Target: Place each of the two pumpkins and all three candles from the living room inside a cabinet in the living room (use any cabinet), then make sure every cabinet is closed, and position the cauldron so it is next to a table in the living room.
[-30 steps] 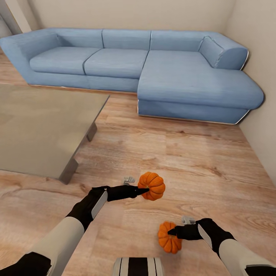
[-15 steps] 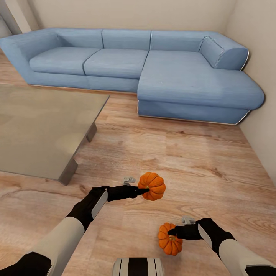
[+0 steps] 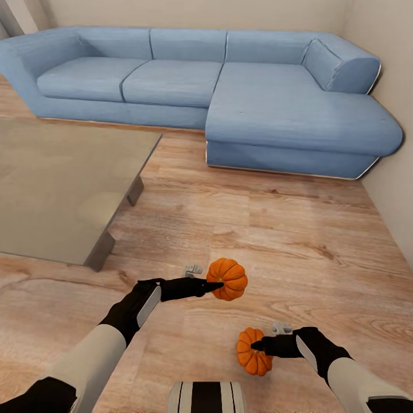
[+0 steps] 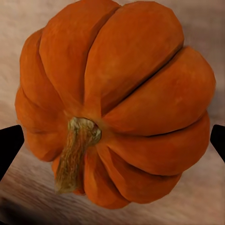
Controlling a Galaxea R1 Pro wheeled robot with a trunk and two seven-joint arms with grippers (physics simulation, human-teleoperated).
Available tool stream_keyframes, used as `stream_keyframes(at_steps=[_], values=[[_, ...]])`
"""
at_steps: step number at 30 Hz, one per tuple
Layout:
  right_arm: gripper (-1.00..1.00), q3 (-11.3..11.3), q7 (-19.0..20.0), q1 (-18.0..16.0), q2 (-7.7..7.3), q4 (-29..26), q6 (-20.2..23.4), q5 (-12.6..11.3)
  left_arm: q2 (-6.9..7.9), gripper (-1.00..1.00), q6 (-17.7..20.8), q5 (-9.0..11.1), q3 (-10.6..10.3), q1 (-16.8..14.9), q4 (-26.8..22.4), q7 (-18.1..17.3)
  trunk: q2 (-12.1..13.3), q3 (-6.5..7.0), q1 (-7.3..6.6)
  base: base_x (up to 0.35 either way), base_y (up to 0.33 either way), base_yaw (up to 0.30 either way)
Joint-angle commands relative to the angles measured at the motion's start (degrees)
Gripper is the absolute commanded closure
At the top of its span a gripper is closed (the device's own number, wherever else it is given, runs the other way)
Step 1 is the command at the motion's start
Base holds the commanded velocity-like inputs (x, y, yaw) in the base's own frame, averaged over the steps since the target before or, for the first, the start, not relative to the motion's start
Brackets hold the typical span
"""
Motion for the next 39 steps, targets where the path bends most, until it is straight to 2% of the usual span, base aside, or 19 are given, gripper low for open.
stream_keyframes(at_steps=[1, 18, 19, 39], values=[[-1.0, 0.3, 0.0, 0.0, -0.05, -0.1, 0.2, -0.4, 0.02, 1.0, 0.5, 0.6, -0.1, 0.0, 0.0, 0.1, 0.0, -0.26, 0.01, 0.0, 0.0, 0.0], [-1.0, 0.3, 0.0, 0.0, -0.05, -0.1, -0.2, -0.4, 0.02, 1.0, 0.5, 0.6, -0.1, 0.0, 0.0, 0.1, -0.3, -4.03, 0.45, 0.0, 0.0, 0.0], [1.0, 0.3, 0.0, 0.0, -0.05, -0.1, -0.2, -0.4, 0.02, 1.0, 0.5, 0.6, -0.1, 0.0, 0.0, 0.1, -0.3, -4.03, 0.45, 0.0, 0.0, 0.0], [1.0, 0.3, 0.0, 0.0, -0.05, -0.1, -0.2, -0.4, 0.02, 1.0, 0.4, 0.7, 0.0, 0.0, 0.0, 0.2, -0.3, -4.03, 0.45, 0.0, 0.0, 0.0]])
